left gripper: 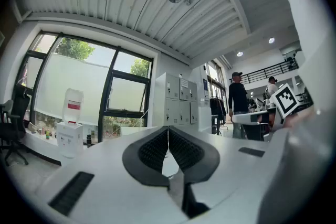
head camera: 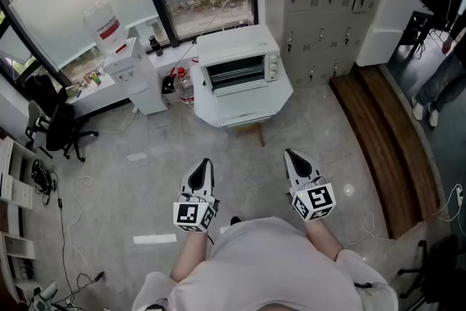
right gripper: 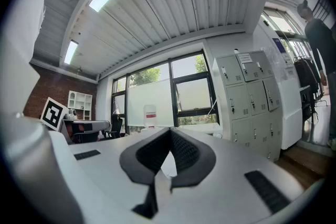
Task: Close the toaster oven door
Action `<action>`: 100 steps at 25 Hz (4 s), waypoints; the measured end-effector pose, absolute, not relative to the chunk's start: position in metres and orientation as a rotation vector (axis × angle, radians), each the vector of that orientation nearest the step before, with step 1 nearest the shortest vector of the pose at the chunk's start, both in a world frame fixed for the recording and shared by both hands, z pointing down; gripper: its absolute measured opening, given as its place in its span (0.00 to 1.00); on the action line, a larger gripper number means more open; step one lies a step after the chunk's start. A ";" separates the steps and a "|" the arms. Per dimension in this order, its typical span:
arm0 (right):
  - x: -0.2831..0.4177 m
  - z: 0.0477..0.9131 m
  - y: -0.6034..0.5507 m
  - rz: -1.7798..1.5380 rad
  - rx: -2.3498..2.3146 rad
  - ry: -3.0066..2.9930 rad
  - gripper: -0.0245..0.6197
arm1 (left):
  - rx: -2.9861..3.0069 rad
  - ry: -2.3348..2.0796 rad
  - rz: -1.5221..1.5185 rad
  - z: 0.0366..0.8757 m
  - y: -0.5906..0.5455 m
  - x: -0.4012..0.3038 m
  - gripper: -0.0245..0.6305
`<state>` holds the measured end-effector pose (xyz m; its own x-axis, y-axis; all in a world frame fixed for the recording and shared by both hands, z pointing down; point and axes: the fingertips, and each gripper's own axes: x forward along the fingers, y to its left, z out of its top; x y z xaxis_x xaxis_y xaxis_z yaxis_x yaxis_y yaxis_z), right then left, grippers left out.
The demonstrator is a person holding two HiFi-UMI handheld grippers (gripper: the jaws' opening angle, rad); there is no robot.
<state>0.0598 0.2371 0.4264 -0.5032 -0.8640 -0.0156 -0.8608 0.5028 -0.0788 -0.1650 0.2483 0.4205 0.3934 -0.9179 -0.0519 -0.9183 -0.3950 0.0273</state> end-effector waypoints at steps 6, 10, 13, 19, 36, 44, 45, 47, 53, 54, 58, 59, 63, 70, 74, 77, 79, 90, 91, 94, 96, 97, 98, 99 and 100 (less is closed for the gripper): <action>0.051 0.423 0.231 -0.092 -1.538 2.677 0.05 | -2.628 1.726 0.109 0.419 0.240 -0.171 0.07; 0.051 0.423 0.229 -0.091 -1.540 2.680 0.05 | -2.624 1.727 0.108 0.417 0.237 -0.172 0.07; 0.051 0.426 0.227 -0.092 -1.539 2.683 0.05 | -2.623 1.726 0.105 0.419 0.237 -0.172 0.07; 0.049 0.426 0.223 -0.096 -1.550 2.670 0.05 | -2.627 1.732 0.095 0.421 0.234 -0.174 0.07; 0.068 0.428 0.225 -0.102 -1.547 2.679 0.05 | -2.609 1.787 0.115 0.421 0.245 -0.160 0.07; 0.084 0.431 0.231 -0.101 -1.526 2.699 0.05 | -2.607 1.790 0.135 0.423 0.252 -0.140 0.07; 0.087 0.432 0.231 -0.104 -1.525 2.699 0.05 | -2.607 1.789 0.135 0.423 0.252 -0.138 0.07; 0.090 0.434 0.232 -0.108 -1.522 2.700 0.05 | -2.605 1.787 0.131 0.423 0.252 -0.133 0.07; 0.095 0.434 0.224 -0.109 -1.508 2.714 0.05 | -2.593 1.796 0.141 0.420 0.245 -0.127 0.07; 0.094 0.435 0.221 -0.109 -1.505 2.716 0.05 | -2.591 1.798 0.137 0.420 0.243 -0.128 0.07; 0.090 0.437 0.209 -0.104 -1.488 2.726 0.05 | -2.585 1.812 0.128 0.424 0.234 -0.131 0.07; 0.088 0.437 0.205 -0.105 -1.484 2.729 0.05 | -2.585 1.814 0.128 0.424 0.231 -0.132 0.07; 0.081 0.439 0.186 -0.111 -1.483 2.735 0.05 | -2.590 1.813 0.127 0.427 0.212 -0.138 0.07; 0.062 0.447 0.129 -0.106 -1.518 2.731 0.05 | -2.603 1.807 0.145 0.433 0.149 -0.162 0.07; 0.046 0.445 0.087 -0.099 -1.545 2.725 0.05 | -2.628 1.778 0.147 0.433 0.100 -0.176 0.07; 0.030 0.446 0.052 -0.109 -1.573 2.715 0.05 | -2.652 1.756 0.145 0.434 0.060 -0.189 0.07; 0.016 0.446 0.031 -0.116 -1.592 2.717 0.05 | -2.670 1.741 0.146 0.433 0.036 -0.202 0.07; -0.038 0.448 -0.064 -0.139 -1.702 2.657 0.05 | -2.744 1.659 0.131 0.439 -0.070 -0.264 0.07; -0.040 0.448 -0.069 -0.142 -1.708 2.651 0.05 | -2.749 1.648 0.129 0.439 -0.077 -0.266 0.07; -0.044 0.450 -0.079 -0.151 -1.719 2.643 0.05 | -2.761 1.628 0.128 0.440 -0.092 -0.267 0.07; -0.044 0.451 -0.086 -0.155 -1.724 2.644 0.05 | -2.769 1.625 0.138 0.440 -0.100 -0.266 0.07; -0.044 0.452 -0.089 -0.160 -1.726 2.643 0.05 | -2.773 1.624 0.141 0.441 -0.103 -0.266 0.07; -0.044 0.453 -0.092 -0.165 -1.726 2.643 0.05 | -2.776 1.623 0.141 0.441 -0.106 -0.265 0.07; -0.044 0.454 -0.095 -0.171 -1.725 2.642 0.05 | -2.779 1.624 0.138 0.442 -0.108 -0.265 0.07; -0.044 0.454 -0.098 -0.176 -1.721 2.644 0.05 | -2.780 1.627 0.134 0.443 -0.109 -0.265 0.07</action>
<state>-0.0440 -0.0976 0.4544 -0.4065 -0.9105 0.0754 -0.9125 0.4005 -0.0835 -0.2648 -0.1094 0.4429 0.4882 -0.8722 -0.0303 -0.8654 -0.4883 0.1129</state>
